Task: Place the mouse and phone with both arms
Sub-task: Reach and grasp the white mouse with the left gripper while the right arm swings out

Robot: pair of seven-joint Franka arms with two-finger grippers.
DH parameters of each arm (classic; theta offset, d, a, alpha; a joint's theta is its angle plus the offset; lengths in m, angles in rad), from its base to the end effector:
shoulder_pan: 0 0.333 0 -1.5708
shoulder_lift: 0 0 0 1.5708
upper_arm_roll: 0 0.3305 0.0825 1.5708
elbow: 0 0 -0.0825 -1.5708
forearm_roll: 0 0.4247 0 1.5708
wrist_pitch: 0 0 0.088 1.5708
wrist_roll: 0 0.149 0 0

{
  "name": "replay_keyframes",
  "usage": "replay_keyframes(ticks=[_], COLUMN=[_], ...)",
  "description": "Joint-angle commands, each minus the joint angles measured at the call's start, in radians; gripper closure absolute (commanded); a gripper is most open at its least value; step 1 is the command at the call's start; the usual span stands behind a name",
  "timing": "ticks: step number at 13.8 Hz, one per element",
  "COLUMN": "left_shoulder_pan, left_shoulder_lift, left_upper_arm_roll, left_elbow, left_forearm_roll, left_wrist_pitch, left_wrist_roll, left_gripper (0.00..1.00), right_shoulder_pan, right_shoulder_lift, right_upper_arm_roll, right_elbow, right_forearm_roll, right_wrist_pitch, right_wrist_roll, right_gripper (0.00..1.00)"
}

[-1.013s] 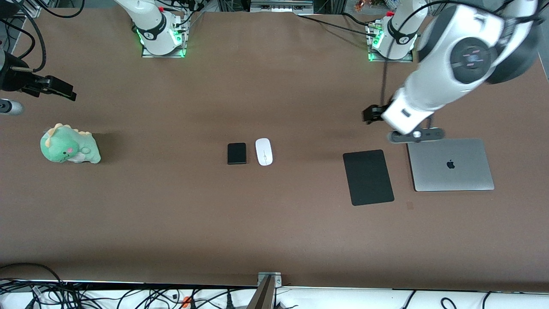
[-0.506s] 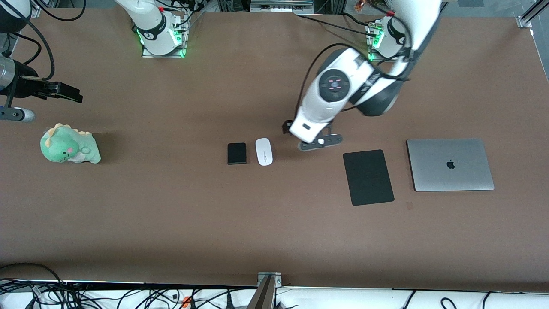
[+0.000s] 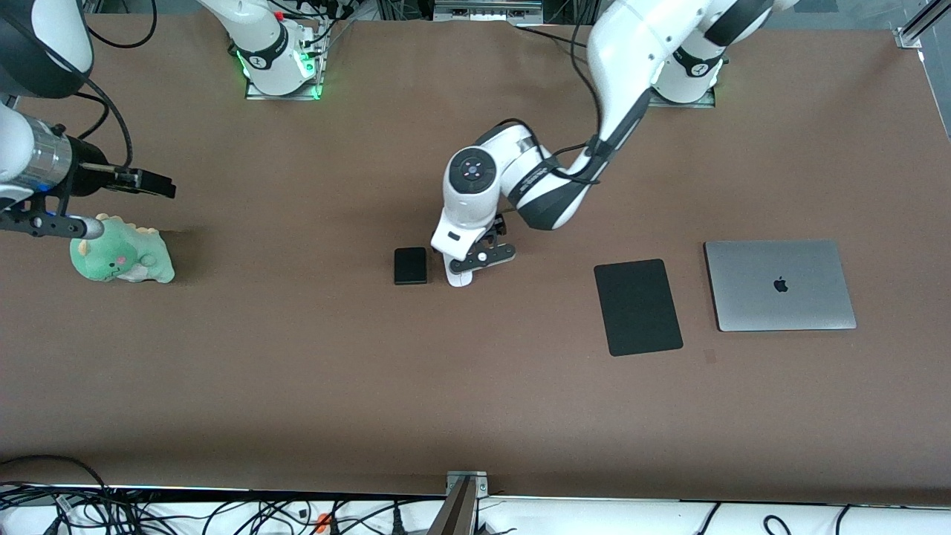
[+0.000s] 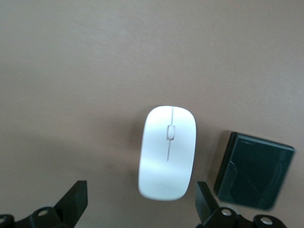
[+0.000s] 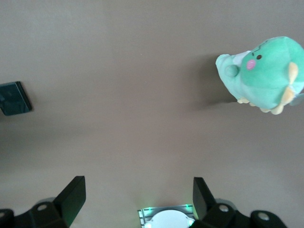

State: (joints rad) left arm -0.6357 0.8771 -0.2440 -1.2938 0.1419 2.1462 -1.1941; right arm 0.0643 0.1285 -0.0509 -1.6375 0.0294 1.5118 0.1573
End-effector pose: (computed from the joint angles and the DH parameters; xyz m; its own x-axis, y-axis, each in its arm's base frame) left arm 0.5410 -0.5777 0.1712 0.9469 0.3152 -0.0632 0.3173 -0.9480 0.0251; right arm 0.6044 0.0139 0.4825 0.9571 -0.1433 -0.2517 -0.1436 -0.9895 0.0173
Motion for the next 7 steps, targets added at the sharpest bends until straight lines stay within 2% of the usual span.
replay_keyframes(ticks=[1, 3, 7], left_shoulder_pan=[-0.048, -0.053, -0.055], left_shoulder_lift=[0.083, 0.1, 0.109], left_upper_arm_roll=[0.043, 0.043, 0.043], left_elbow=[0.09, 0.094, 0.091], left_forearm_roll=[0.022, 0.022, 0.022], left_wrist_pitch=[0.033, 0.058, 0.06], left_wrist_roll=[-0.021, -0.022, -0.01], left_gripper=[0.0, 0.0, 0.0], right_shoulder_pan=[0.028, 0.029, 0.029], right_shoulder_lift=[0.016, 0.017, 0.052], right_upper_arm_roll=[-0.003, -0.003, -0.003], right_elbow=[-0.011, -0.039, -0.047], right_forearm_roll=[0.026, 0.087, 0.13], right_wrist_pitch=[0.043, 0.094, 0.117], right_wrist_roll=[0.071, 0.112, 0.183], right_gripper=[0.0, 0.0, 0.0])
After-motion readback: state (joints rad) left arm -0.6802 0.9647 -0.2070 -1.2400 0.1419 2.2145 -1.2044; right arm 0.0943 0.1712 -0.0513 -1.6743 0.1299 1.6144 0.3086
